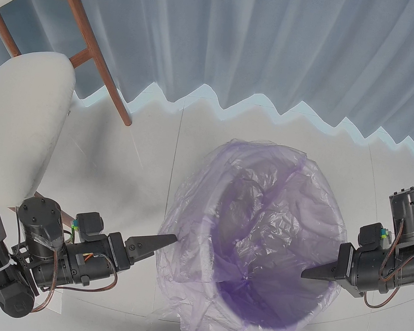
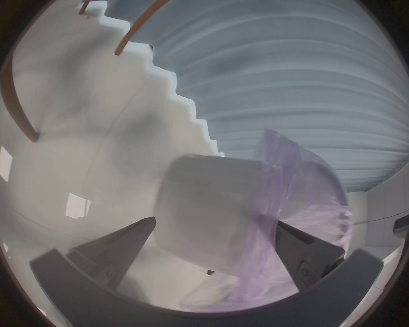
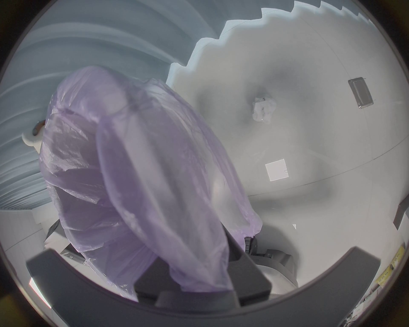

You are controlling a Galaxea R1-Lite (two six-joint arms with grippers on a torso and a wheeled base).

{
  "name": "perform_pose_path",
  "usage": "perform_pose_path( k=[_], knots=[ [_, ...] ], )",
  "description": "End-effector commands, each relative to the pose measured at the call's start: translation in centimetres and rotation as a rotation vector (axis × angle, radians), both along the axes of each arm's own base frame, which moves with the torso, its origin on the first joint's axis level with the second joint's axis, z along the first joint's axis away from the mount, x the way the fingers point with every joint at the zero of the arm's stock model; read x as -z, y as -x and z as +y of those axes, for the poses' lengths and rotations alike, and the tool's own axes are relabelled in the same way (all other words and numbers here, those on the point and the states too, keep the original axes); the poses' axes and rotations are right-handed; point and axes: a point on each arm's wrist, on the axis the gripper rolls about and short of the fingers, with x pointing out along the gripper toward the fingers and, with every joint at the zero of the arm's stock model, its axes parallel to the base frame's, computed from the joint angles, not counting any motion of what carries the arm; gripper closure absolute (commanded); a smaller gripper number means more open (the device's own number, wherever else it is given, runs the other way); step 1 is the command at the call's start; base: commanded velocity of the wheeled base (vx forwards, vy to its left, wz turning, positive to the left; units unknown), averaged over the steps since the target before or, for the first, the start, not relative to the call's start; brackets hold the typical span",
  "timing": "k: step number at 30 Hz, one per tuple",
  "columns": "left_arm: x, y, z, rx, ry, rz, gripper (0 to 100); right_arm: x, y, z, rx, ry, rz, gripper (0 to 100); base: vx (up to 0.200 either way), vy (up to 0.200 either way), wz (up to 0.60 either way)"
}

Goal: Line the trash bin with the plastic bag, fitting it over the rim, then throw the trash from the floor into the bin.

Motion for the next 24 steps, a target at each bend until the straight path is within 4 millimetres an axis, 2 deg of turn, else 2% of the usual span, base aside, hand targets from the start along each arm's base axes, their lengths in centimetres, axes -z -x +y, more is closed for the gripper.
perform_pose_path(
  k=[1,8,14,20,24],
  knots=[
    [2.7,-1.8,2.2,-0.098,-0.078,0.062,0,-1.3,1.4,-0.6,-0.043,-0.069,-0.033,100,0.000,0.000,0.00],
    [3.6,-2.7,4.9,-0.202,-0.091,0.104,0,-1.9,2.9,-1.2,-0.093,-0.127,-0.040,100,0.000,0.000,0.00],
    [3.8,-2.4,5.3,-0.217,-0.091,0.126,0,-1.8,2.9,-1.2,-0.104,-0.132,-0.034,100,0.000,0.000,0.00],
    [2.6,-1.9,4.6,-0.188,-0.074,0.082,0,-1.3,2.4,-1.0,-0.088,-0.109,-0.013,100,0.000,0.000,0.00],
    [0.3,-1.0,5.2,-0.201,-0.037,0.008,0,0.0,1.2,-0.8,-0.010,-0.020,0.005,100,0.000,0.000,0.00]
  ],
)
